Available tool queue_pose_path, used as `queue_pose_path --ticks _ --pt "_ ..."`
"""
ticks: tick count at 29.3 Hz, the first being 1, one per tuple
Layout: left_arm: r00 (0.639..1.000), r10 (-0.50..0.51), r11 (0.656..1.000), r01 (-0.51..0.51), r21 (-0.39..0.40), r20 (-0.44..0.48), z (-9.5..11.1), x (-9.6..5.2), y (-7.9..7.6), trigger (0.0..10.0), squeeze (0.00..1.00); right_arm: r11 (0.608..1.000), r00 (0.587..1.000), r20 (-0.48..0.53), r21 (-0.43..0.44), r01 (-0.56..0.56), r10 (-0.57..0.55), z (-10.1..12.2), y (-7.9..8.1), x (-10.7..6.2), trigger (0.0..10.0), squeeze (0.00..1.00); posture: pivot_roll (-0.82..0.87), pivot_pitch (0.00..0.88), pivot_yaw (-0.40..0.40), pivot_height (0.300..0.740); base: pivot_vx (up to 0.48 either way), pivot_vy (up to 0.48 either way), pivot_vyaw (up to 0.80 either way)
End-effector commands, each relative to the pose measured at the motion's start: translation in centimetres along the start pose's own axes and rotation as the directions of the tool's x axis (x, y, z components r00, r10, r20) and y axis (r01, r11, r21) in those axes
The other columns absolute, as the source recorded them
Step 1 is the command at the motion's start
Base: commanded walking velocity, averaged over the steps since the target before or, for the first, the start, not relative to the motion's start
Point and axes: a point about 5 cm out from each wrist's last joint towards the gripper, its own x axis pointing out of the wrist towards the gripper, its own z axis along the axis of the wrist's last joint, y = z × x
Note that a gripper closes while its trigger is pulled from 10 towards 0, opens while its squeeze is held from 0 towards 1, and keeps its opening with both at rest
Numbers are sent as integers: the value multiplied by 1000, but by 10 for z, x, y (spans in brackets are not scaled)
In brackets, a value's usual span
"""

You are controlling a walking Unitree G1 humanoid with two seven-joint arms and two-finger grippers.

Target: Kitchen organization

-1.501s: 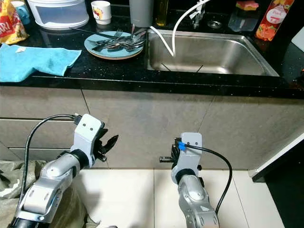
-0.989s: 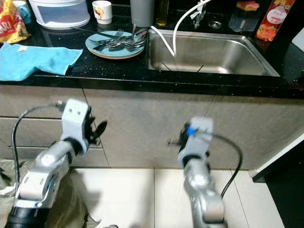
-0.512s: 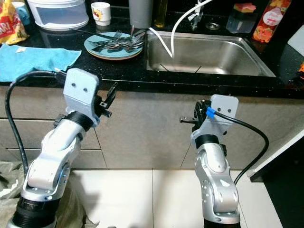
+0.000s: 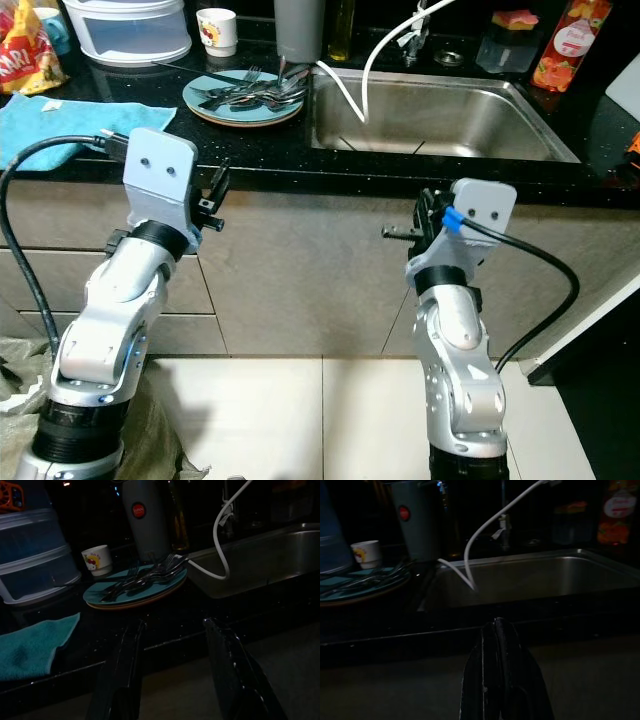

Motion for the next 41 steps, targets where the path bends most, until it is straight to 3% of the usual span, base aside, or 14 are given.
queue_pose_path --ticks 1,41 --pt "1000 -12 1000 12 -9 12 1 0 -4 10000 0 1000 1000 16 8 6 -7 3 -2 0 10000 0 191 34 -32 740 0 0 0" --pt "999 -36 999 36 -6 6 -5 -5 -9 10000 0 1000 999 -29 9 -25 25 -6 0 -2 10000 0 189 25 -53 740 0 0 0"
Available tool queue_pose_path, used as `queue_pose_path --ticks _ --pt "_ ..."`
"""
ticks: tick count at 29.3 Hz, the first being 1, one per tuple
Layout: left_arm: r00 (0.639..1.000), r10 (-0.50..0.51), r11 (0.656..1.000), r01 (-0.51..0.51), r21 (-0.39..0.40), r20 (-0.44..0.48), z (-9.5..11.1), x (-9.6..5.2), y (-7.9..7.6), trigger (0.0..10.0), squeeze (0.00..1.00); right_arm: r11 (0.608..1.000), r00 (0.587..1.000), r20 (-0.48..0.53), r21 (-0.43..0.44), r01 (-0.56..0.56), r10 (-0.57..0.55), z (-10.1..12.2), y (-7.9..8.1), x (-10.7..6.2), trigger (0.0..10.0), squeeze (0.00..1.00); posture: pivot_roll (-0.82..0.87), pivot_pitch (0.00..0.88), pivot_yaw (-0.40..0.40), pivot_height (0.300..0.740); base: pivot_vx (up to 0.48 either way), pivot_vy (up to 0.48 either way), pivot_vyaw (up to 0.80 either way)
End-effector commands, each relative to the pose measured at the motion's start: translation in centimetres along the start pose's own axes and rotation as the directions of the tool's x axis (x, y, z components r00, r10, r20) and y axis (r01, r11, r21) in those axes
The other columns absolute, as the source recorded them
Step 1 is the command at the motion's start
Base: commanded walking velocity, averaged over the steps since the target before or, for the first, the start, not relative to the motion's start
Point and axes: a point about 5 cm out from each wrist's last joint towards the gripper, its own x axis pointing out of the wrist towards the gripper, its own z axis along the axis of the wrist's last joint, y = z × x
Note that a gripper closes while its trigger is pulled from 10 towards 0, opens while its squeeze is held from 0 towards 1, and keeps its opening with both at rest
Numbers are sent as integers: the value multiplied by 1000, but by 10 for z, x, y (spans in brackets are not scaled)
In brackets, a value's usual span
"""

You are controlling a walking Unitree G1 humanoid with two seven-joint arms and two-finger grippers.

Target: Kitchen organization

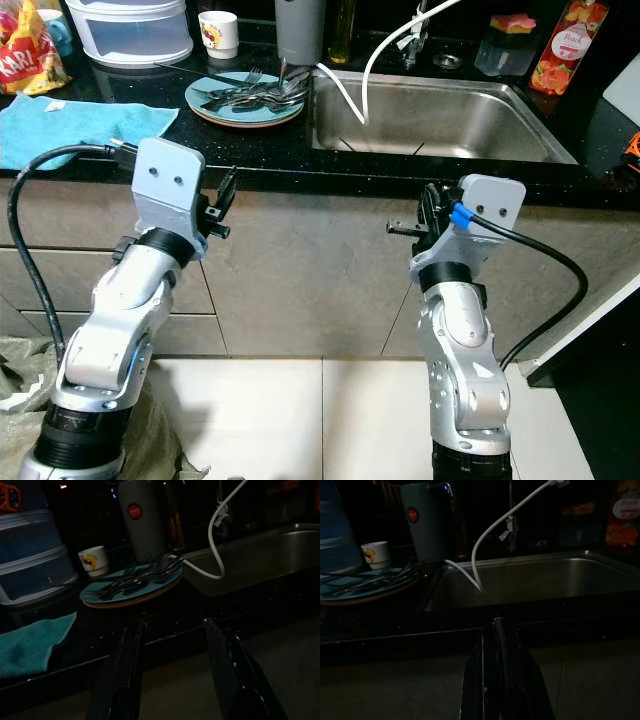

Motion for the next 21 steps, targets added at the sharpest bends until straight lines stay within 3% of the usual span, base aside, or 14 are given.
queue_pose_path --ticks 1,8,10,11,14,21 --pt "1000 -16 1000 16 -7 3 -1 -2 -4 10000 0 1000 1000 -26 -3 4 -4 -6 -2 -1 10000 0 189 25 -53 740 0 0 0" --pt "999 -22 998 24 50 -33 -18 -17 -1 10000 0 1000 994 -109 -24 8 -10 -30 -6 -15 10000 0 190 30 -49 740 0 0 0" --pt "997 -25 999 28 34 -76 -27 -25 0 10000 0 1000 991 -130 -29 12 -15 -36 -7 -17 10000 0 192 33 -49 740 0 0 0" --pt "990 -18 1000 15 -19 -140 -38 -32 3 10000 0 999 989 -145 -32 14 -19 -40 -7 -19 10000 0 192 34 -48 740 0 0 0" --pt "982 12 997 -25 -72 -187 -44 -32 7 10000 0 999 988 -152 -33 12 -17 -42 -7 -21 10000 0 188 38 -47 740 0 0 0" --pt "987 27 996 -39 -78 -158 -37 -24 9 10000 0 999 990 -141 -36 15 -20 -40 -9 -20 10000 0 187 41 -51 740 0 0 0"
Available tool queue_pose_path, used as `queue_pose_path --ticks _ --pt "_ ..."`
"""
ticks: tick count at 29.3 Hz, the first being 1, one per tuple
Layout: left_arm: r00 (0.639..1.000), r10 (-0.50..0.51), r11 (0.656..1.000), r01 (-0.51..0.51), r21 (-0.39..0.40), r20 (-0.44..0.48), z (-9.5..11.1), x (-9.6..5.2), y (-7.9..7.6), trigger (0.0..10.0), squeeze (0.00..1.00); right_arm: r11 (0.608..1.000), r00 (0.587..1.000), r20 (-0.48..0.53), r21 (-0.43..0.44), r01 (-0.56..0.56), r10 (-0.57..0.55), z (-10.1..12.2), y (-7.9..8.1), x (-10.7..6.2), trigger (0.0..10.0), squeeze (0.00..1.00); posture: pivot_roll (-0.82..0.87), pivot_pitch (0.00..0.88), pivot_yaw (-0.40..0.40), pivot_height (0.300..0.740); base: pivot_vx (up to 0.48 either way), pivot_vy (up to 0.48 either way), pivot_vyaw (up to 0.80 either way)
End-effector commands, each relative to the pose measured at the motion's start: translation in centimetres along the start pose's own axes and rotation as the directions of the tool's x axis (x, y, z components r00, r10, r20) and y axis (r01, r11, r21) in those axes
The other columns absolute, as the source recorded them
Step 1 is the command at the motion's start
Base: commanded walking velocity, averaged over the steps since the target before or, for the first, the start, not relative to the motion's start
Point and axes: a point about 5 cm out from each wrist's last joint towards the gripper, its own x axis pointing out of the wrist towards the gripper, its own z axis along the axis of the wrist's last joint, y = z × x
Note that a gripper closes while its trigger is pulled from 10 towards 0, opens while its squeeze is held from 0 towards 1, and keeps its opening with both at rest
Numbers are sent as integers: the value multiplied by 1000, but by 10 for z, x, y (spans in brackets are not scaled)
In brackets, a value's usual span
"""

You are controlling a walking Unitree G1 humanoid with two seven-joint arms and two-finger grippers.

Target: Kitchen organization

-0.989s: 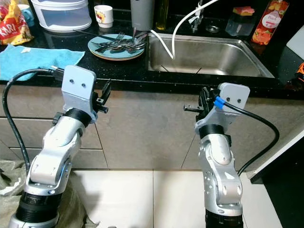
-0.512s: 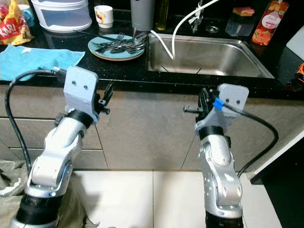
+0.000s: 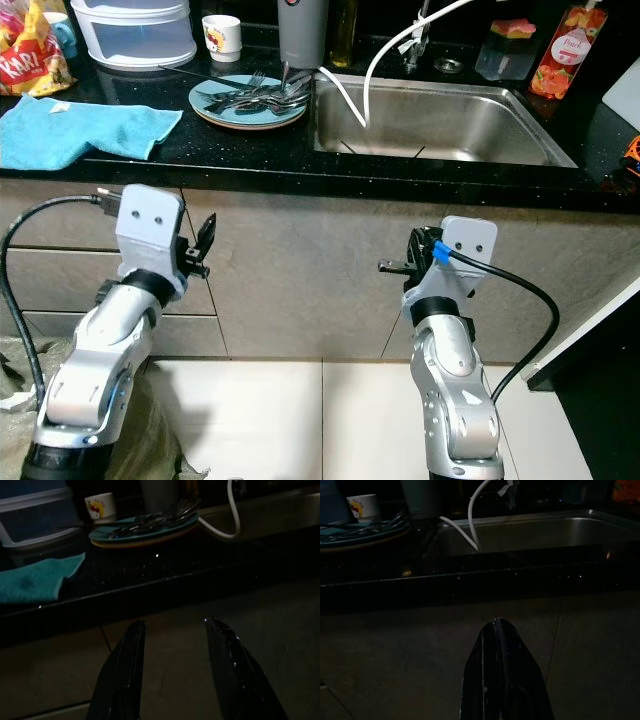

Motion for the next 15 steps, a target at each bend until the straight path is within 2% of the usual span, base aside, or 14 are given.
queue_pose_path --ticks 1,7,15 --pt "1000 -9 1000 9 -10 6 2 2 -4 10000 0 1000 1000 6 -11 7 -7 0 -3 1 10000 0 188 42 -52 740 0 0 0" --pt "998 -44 999 44 17 38 10 3 -12 10000 0 1000 1000 25 -14 8 -7 5 -3 3 10000 0 185 43 -52 740 0 0 0" --pt "999 -40 999 40 10 35 11 5 -11 10000 0 1000 1000 24 -14 10 -10 5 -3 3 10000 0 183 45 -51 740 0 0 0"
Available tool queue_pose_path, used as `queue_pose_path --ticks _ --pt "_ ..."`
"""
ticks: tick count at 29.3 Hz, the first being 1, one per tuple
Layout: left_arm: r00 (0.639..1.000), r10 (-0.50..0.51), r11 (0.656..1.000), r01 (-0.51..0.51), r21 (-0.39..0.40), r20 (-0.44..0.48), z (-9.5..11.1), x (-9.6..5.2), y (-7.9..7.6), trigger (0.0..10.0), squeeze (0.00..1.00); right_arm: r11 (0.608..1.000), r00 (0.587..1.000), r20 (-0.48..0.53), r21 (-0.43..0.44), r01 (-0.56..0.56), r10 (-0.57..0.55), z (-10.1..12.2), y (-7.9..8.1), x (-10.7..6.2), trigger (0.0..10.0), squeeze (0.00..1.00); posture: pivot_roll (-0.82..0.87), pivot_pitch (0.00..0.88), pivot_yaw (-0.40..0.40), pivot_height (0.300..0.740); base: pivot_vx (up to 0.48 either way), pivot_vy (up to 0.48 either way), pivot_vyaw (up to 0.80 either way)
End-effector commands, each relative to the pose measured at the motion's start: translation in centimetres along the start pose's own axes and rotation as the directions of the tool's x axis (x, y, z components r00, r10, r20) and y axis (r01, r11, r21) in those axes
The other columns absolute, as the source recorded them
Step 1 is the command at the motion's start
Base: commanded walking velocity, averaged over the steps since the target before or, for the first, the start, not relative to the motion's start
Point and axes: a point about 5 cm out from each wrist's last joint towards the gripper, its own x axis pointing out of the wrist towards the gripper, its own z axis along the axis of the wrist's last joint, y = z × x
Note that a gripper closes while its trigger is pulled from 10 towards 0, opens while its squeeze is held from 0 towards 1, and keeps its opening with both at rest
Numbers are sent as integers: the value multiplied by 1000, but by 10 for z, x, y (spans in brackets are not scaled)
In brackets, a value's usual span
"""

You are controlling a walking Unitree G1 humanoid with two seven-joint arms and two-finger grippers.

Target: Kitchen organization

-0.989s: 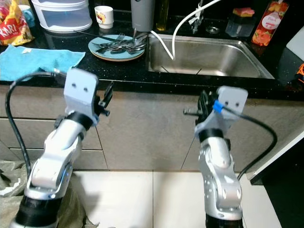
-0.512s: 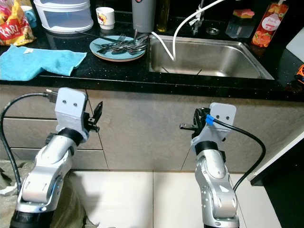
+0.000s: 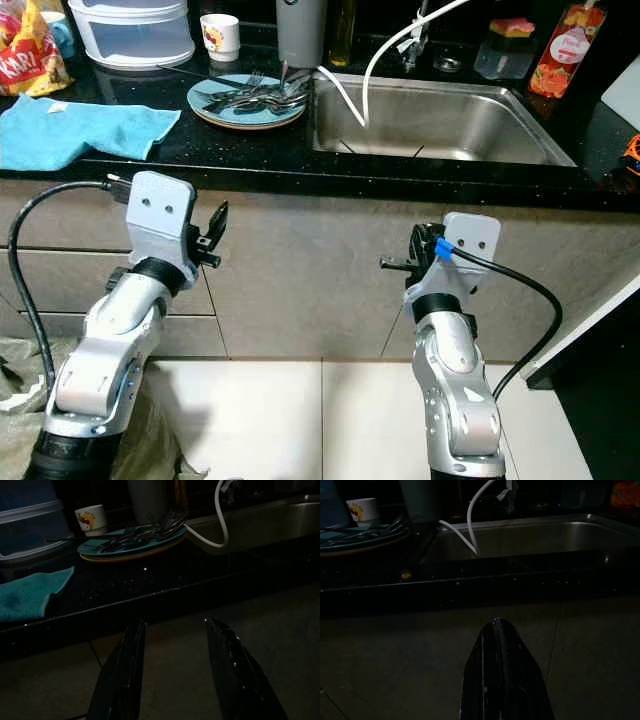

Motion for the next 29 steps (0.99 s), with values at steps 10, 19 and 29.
queue_pose_path --ticks 10,19,29 --pt "999 -19 1000 19 4 30 7 1 -5 10000 0 1000 1000 9 -8 9 -9 1 -2 1 10000 0 184 46 -52 740 61 0 0" --pt "999 -30 999 30 11 43 9 2 -6 10000 0 1000 1000 11 -5 11 -11 1 -2 2 10000 0 186 44 -49 740 430 0 0" --pt "998 -34 999 33 19 49 10 2 -6 10000 0 1000 1000 9 -5 11 -11 0 -2 1 10000 0 187 44 -49 740 408 0 0"
